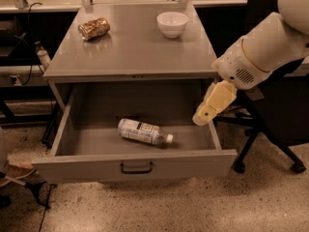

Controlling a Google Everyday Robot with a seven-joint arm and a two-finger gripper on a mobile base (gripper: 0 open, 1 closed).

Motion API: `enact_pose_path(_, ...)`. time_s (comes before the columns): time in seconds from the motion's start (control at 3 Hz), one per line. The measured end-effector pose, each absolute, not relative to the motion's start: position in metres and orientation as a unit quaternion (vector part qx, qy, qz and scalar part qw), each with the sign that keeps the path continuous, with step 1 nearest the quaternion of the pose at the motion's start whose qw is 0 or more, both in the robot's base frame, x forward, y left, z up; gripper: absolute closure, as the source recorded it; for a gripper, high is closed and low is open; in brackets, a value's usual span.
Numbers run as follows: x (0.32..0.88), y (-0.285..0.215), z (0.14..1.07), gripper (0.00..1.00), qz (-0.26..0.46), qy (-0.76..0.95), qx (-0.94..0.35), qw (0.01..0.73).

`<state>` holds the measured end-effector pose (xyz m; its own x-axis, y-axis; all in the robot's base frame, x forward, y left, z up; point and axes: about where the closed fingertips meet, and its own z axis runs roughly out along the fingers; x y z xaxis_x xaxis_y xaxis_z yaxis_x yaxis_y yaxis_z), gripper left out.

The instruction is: Pick blue plastic bottle from top drawer and place on counter

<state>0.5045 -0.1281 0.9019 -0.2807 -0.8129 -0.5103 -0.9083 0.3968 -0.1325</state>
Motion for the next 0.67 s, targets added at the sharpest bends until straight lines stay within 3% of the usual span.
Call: enact_pose_path(0.67,0.510,-0.110,0.875,0.00,0.088,0.798,-0.542,0.250)
